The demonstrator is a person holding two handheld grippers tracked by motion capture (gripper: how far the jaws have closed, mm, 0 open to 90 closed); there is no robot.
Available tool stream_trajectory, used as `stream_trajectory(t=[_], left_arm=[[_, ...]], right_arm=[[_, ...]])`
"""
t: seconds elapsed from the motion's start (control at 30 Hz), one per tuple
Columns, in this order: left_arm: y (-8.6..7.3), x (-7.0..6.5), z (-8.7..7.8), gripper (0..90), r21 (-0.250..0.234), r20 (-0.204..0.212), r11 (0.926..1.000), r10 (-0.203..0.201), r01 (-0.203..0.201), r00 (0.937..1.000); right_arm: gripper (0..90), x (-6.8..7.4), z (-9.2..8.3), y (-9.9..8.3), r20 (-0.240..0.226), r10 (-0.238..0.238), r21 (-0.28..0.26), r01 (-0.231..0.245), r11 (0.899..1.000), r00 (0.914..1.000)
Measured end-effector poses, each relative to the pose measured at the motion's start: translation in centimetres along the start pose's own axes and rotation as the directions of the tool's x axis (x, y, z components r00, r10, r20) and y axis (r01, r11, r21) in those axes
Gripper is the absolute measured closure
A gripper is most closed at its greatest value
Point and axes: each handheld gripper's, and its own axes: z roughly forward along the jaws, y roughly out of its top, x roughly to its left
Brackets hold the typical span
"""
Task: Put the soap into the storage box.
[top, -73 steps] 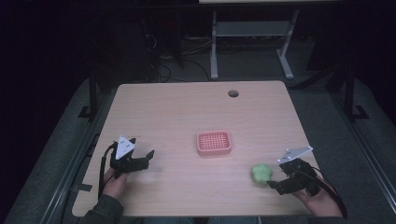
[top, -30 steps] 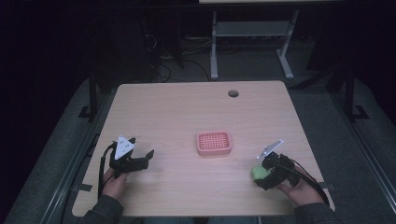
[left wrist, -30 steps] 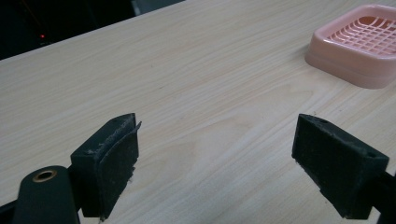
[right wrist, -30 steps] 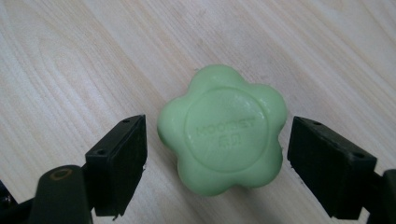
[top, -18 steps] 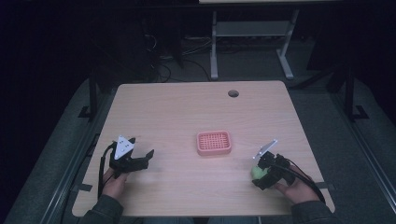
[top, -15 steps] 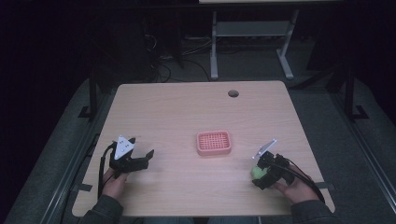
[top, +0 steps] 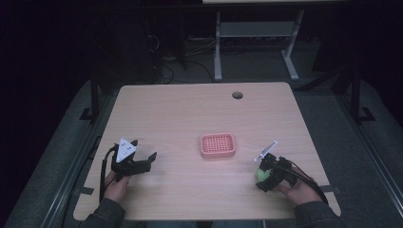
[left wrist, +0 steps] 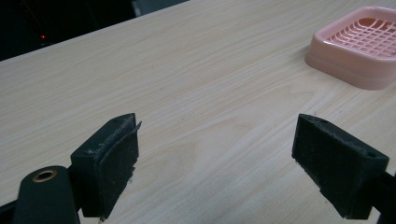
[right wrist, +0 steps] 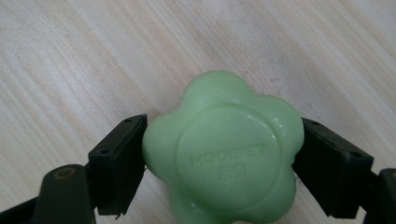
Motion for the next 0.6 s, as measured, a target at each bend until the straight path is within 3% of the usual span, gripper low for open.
stream_trajectory(t=[0.6], left_arm=[[0.02,0.02,-0.04,14.5,0.000,-0.001,1.0000,0.000,0.000,1.0000]], right_arm=[[24.2,-0.29,0.31,0.05,-0.024,0.022,0.003,-0.022,1.000,0.9995]])
